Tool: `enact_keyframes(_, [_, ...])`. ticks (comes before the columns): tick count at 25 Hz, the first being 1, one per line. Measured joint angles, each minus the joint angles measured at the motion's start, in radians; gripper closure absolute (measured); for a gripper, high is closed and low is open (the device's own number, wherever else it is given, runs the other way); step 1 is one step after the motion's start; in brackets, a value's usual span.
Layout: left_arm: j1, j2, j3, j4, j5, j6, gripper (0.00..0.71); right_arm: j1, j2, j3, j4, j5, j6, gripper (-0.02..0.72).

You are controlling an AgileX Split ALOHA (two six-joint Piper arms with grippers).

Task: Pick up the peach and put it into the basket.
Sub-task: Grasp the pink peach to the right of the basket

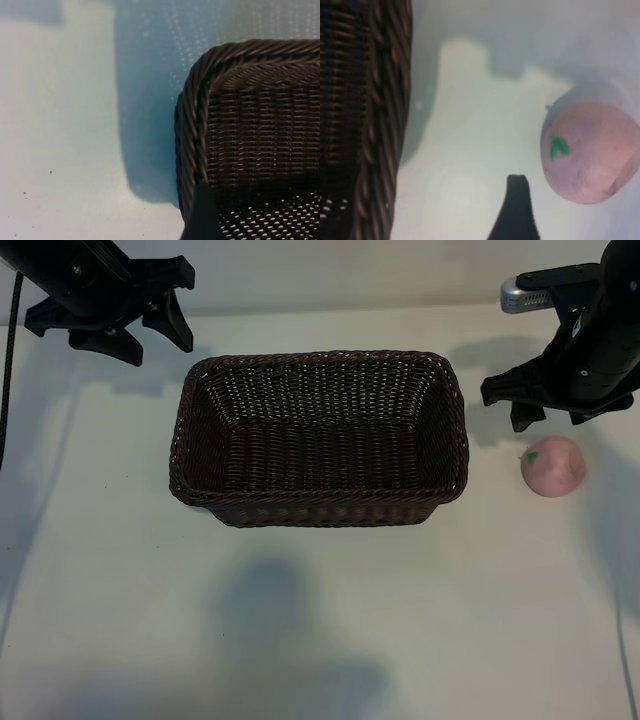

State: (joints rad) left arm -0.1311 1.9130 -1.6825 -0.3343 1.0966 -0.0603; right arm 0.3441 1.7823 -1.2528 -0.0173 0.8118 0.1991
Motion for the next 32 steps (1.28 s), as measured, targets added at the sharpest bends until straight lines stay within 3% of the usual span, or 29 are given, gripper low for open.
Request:
enact_keyframes(12, [0.000, 0.000, -0.003, 0.002, 0.000, 0.000, 0.173, 0.000, 0.044, 0.022, 0.000, -0.037, 0.046, 0.132])
enact_keyframes(20, [0.000, 0.000, -0.003, 0.002, 0.000, 0.000, 0.173, 0.000, 0.060, 0.041, -0.102, -0.059, 0.134, 0.133])
enact_keyframes(32, [0.000, 0.000, -0.003, 0.002, 0.000, 0.000, 0.173, -0.002, 0.131, 0.041, -0.108, -0.082, 0.144, 0.170])
